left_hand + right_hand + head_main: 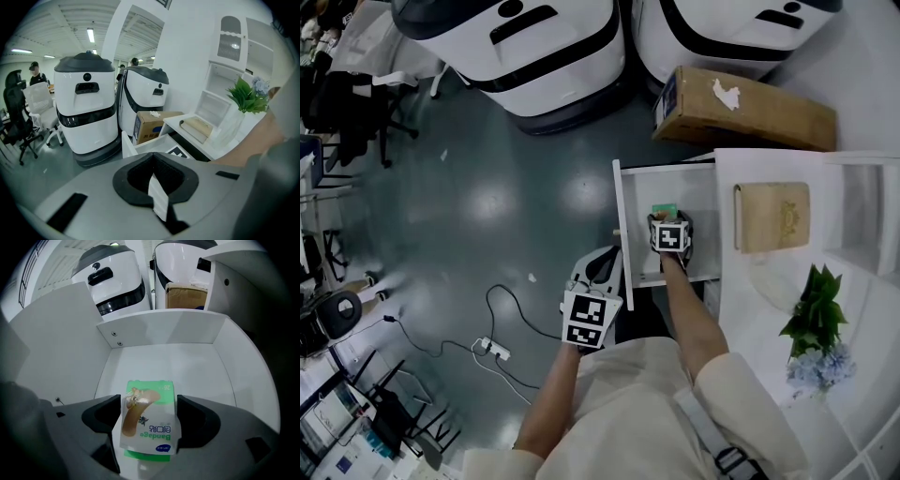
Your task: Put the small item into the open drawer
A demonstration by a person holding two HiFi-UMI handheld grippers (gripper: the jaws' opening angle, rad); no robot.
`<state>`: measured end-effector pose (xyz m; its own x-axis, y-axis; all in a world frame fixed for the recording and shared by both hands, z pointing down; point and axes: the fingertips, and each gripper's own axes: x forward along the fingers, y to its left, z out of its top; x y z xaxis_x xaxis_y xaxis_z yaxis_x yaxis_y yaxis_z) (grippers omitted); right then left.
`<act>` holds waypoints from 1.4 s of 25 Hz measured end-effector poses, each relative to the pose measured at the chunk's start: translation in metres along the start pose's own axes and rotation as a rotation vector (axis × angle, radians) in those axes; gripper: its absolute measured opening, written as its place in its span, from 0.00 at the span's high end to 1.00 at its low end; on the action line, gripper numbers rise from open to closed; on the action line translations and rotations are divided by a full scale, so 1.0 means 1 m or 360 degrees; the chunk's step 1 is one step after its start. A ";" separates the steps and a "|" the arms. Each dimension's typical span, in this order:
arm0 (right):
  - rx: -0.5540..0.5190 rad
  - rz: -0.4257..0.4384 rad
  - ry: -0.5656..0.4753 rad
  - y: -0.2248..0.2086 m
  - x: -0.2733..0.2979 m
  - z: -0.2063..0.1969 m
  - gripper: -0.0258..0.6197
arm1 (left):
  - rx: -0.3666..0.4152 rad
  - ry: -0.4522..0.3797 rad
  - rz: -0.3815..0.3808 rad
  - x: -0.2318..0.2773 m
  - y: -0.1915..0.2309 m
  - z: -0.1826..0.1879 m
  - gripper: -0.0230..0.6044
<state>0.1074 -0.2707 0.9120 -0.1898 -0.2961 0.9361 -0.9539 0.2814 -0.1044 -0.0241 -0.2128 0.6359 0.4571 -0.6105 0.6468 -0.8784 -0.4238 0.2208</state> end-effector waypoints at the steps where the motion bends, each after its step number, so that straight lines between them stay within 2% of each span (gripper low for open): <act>1: 0.0023 -0.0009 0.0002 -0.001 -0.002 -0.001 0.37 | 0.0005 -0.0003 -0.0003 -0.001 0.000 0.000 0.94; 15: 0.0180 -0.0088 -0.0160 -0.003 -0.059 0.002 0.38 | 0.0051 -0.0064 -0.0096 -0.025 -0.008 -0.001 0.94; 23: 0.0246 -0.0101 -0.0269 0.002 -0.101 -0.012 0.38 | 0.0118 -0.0109 -0.0165 -0.044 -0.021 -0.005 0.94; 35: 0.0274 -0.0149 -0.0407 0.027 -0.174 -0.021 0.38 | 0.0083 -0.0158 -0.0225 -0.083 -0.023 -0.008 0.94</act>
<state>0.1198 -0.1921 0.7537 -0.1307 -0.5392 0.8320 -0.9912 0.0899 -0.0974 -0.0434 -0.1473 0.5829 0.5895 -0.6041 0.5363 -0.7971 -0.5428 0.2647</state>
